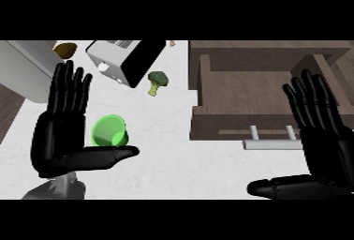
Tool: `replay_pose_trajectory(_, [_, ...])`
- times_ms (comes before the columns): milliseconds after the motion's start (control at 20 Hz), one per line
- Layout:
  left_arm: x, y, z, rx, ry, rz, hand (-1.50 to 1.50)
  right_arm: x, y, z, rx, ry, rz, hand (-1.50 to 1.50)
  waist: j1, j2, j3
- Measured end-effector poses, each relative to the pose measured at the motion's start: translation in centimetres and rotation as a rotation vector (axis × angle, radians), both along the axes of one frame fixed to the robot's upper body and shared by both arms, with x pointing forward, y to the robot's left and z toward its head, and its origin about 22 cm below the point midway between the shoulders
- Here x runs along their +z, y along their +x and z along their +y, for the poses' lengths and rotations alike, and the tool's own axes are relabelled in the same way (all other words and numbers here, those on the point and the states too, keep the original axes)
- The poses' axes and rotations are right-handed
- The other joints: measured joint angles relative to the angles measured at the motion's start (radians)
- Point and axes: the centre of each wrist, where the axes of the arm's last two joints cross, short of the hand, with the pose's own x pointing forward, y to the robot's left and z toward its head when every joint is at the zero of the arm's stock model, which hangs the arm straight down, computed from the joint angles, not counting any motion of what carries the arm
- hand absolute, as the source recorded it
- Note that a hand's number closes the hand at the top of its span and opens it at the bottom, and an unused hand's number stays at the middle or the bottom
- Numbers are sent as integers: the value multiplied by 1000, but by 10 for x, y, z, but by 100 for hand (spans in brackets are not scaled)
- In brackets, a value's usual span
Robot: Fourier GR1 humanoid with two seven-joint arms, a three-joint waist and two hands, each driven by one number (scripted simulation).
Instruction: Pick up the cup, place it into the drawer and close the drawer
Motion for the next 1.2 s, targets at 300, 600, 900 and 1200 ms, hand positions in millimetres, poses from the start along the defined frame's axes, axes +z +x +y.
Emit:
replay_pose_trajectory(300, [-11,5,-6,25,-2,30,-150,3,2,-9,-1,-3,-17,-150,0,0,0])
replay_pose_trajectory(600, [-23,2,3,47,-4,72,-150,6,5,-11,-7,-3,-13,-150,0,0,0])
replay_pose_trajectory(900, [-48,-5,15,79,1,135,-150,1,3,-15,-10,-6,-17,-150,1,0,0])
replay_pose_trajectory(1200, [-74,-9,25,134,14,176,-150,7,-4,-18,-10,-5,-19,-150,0,0,0])
